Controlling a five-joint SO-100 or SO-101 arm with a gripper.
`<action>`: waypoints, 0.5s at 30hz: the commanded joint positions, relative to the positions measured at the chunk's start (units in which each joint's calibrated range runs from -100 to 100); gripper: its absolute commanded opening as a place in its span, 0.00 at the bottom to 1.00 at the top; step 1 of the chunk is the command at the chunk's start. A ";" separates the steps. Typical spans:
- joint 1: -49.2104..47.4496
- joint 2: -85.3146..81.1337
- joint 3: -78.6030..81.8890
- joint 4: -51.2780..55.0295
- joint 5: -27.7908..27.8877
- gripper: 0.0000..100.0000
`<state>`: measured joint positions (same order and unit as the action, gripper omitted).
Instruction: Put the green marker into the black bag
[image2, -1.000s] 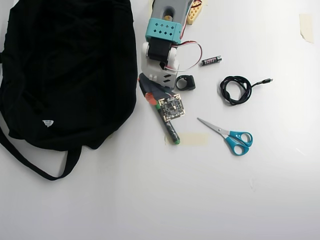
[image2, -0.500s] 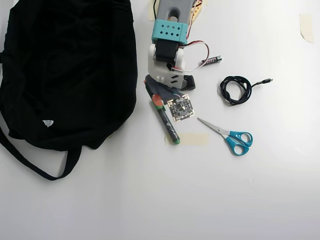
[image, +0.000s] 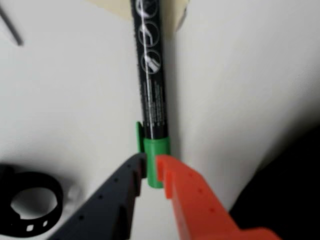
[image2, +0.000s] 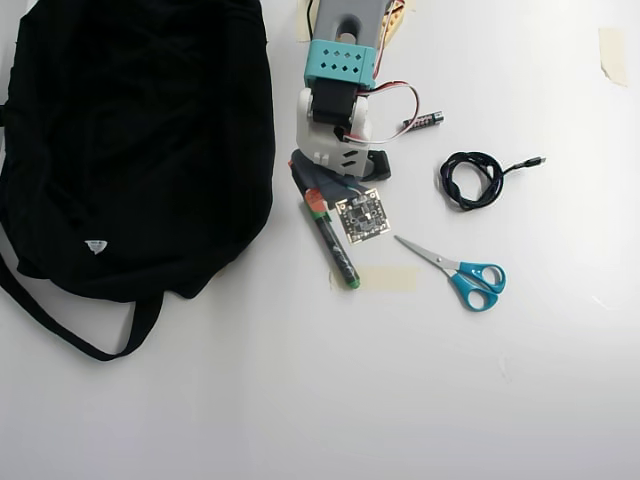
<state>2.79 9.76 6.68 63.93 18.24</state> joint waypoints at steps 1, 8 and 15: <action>-0.10 -0.46 -1.65 0.06 -0.15 0.03; 1.40 -0.38 -1.56 -0.11 -0.15 0.10; 1.32 -0.29 -0.57 -0.19 -0.10 0.19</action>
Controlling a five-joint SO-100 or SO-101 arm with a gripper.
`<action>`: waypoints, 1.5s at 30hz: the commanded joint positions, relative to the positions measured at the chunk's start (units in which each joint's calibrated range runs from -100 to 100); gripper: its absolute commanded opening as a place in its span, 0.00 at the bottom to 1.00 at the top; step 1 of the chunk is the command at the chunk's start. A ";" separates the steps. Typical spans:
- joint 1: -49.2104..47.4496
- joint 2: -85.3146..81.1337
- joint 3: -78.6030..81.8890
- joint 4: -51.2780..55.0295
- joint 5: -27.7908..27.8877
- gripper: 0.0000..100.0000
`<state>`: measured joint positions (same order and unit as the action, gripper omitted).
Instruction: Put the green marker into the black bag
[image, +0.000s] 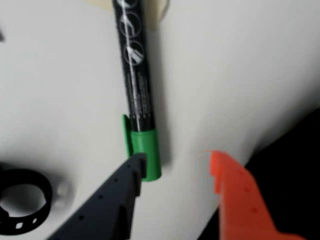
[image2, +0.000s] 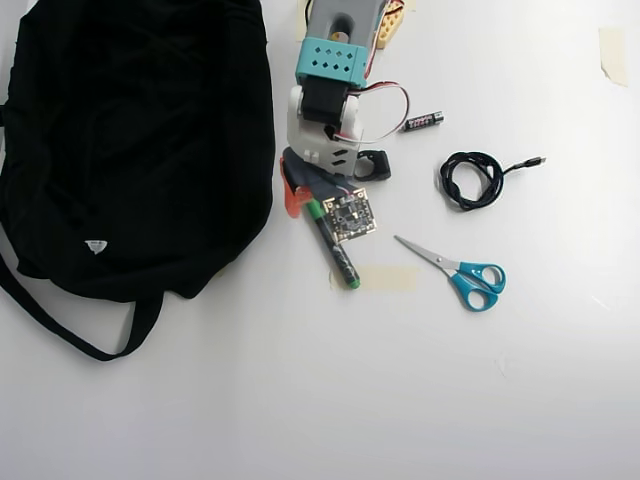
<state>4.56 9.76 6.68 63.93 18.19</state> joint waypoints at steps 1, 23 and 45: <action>-0.44 -0.29 -0.48 -0.37 -0.05 0.20; -3.36 -0.29 0.69 0.15 -1.67 0.25; -5.75 -0.29 -1.11 5.23 -4.98 0.30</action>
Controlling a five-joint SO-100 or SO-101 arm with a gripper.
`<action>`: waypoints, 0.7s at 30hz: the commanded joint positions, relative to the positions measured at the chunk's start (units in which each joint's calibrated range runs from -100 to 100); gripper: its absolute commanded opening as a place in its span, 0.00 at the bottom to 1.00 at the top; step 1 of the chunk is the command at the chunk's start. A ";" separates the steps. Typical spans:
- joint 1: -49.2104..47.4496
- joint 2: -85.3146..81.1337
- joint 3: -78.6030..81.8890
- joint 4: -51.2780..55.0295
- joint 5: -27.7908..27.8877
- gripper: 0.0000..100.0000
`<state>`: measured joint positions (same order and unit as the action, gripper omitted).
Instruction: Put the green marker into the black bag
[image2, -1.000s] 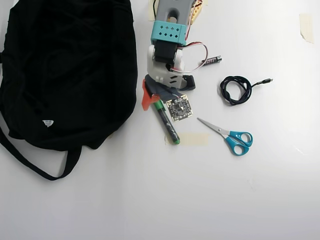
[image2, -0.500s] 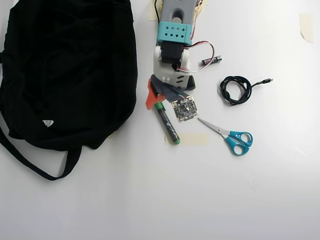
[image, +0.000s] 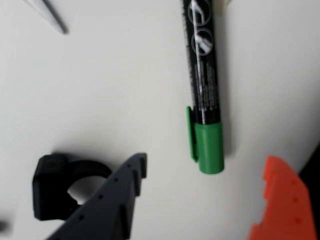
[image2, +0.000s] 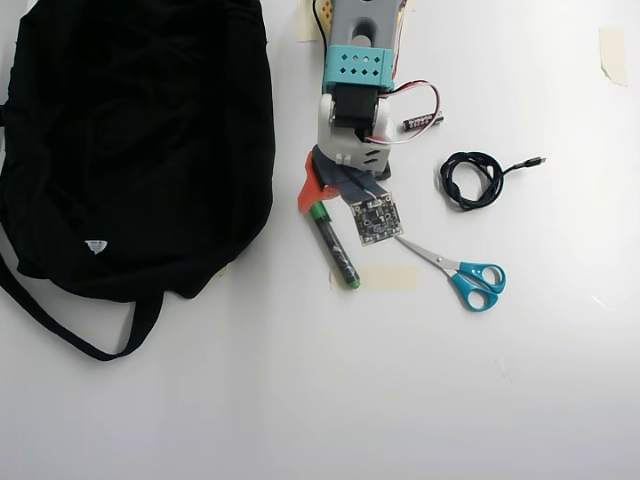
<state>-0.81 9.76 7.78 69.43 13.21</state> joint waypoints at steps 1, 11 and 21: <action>-0.39 -0.21 -2.21 -0.26 0.16 0.30; -0.24 5.76 -6.97 0.25 0.84 0.30; 0.06 7.26 -8.50 0.42 1.47 0.30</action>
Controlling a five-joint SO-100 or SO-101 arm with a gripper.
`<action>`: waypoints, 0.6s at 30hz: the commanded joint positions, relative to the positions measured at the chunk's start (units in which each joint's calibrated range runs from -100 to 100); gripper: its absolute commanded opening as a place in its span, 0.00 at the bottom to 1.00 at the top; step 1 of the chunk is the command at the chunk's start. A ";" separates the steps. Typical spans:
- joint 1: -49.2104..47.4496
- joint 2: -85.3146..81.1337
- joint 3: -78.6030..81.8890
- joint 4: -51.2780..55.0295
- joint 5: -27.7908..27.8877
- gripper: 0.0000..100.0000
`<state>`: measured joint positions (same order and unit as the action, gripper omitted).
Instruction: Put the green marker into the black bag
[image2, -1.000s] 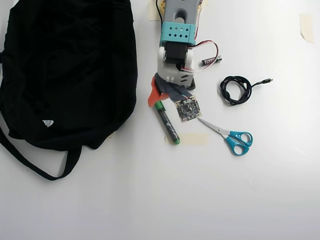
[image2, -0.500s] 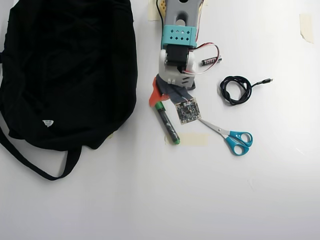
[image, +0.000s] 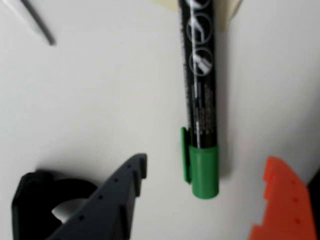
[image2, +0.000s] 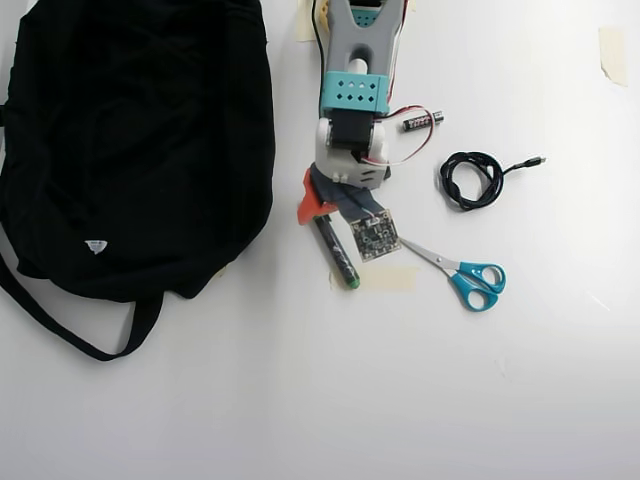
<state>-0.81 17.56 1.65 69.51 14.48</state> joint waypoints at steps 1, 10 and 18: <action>0.06 -0.55 -2.37 0.34 0.20 0.30; -0.46 0.70 -2.37 -0.09 0.20 0.31; -0.46 1.69 -3.00 -0.35 0.25 0.35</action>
<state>-0.81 19.63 1.26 69.51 14.48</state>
